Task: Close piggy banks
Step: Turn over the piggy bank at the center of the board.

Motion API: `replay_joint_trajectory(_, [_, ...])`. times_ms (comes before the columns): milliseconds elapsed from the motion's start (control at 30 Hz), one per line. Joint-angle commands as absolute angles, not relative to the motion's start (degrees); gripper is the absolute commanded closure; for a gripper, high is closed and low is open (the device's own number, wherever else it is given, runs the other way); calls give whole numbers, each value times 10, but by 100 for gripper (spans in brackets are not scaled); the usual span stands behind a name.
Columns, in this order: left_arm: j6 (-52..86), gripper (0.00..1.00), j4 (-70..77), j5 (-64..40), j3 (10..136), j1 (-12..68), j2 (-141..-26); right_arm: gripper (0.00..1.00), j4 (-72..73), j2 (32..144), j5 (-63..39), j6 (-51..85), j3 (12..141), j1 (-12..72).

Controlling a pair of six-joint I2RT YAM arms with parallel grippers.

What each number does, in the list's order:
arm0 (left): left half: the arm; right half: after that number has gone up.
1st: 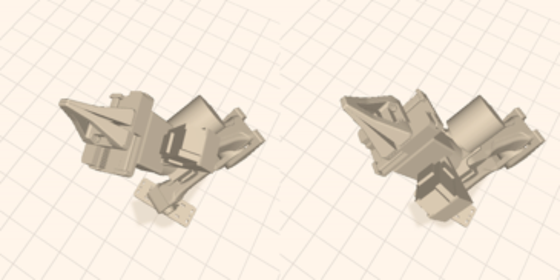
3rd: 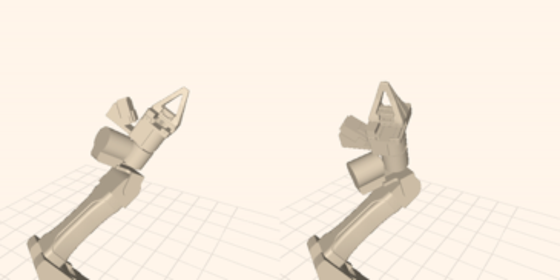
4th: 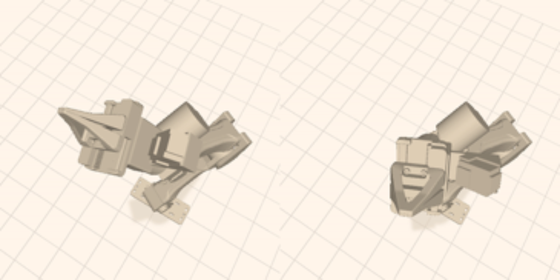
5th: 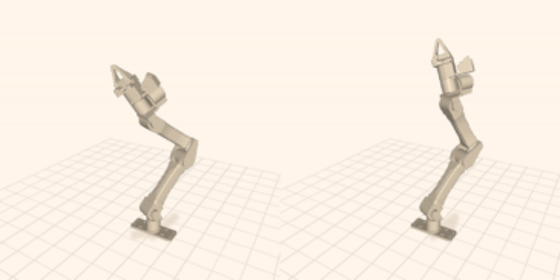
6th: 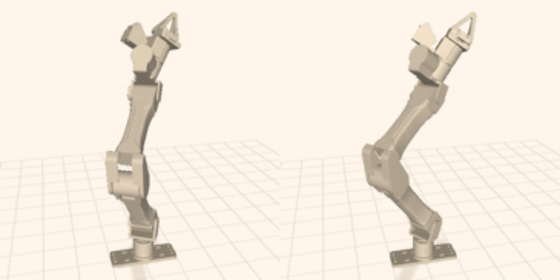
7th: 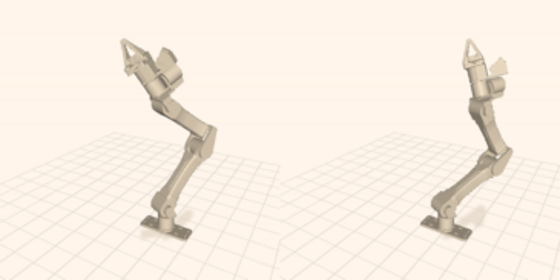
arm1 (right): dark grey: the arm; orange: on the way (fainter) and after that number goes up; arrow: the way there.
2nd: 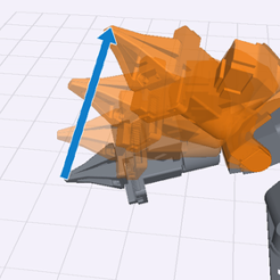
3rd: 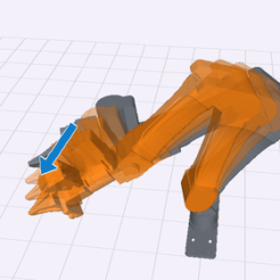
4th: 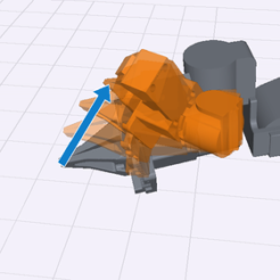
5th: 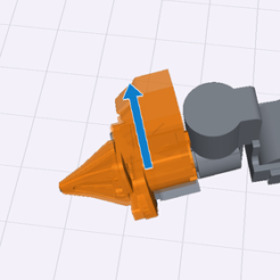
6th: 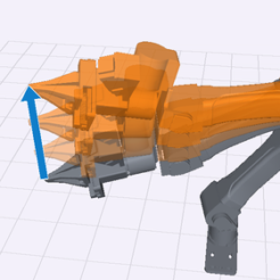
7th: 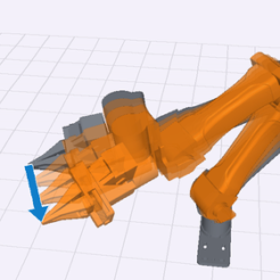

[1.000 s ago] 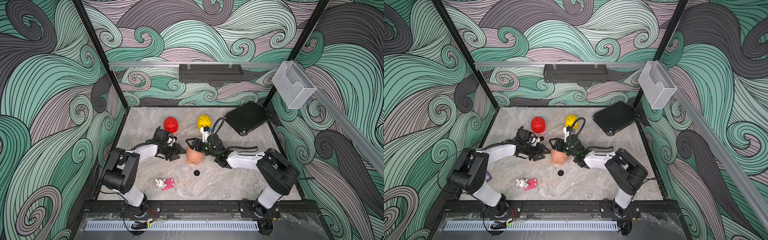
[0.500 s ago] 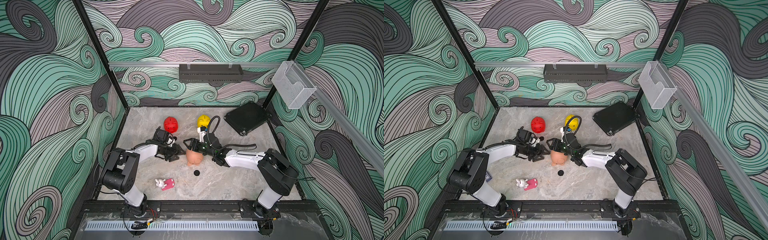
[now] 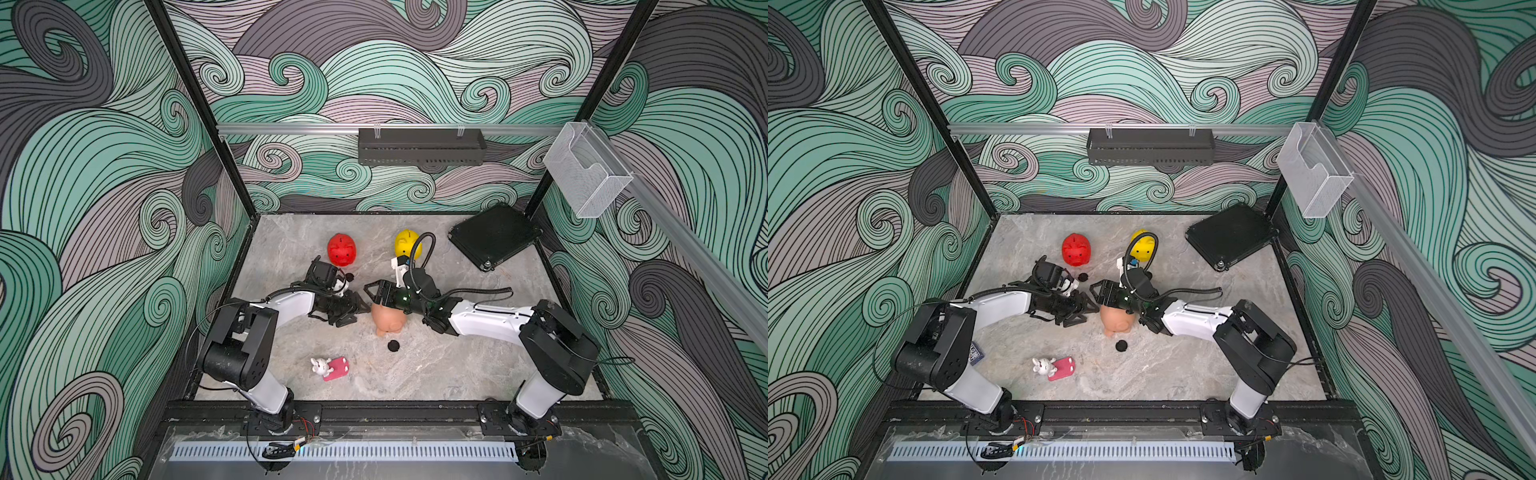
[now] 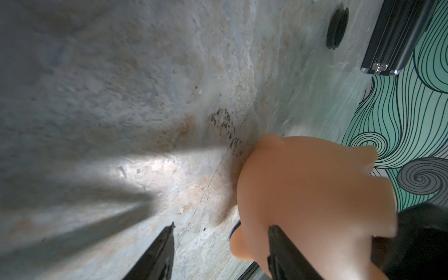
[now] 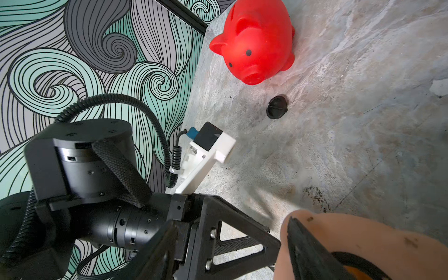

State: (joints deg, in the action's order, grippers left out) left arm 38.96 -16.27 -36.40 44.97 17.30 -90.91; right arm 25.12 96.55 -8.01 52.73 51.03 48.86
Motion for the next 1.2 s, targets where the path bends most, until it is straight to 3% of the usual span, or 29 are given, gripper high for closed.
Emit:
replay_joint_trajectory(0, [378,39,-180,-356,444,169,-889,27,214,959,-69,522,519,496])
replay_joint_trajectory(1167, [371,37,-222,-348,449,153,-852,26,129,943,-84,456,604,512])
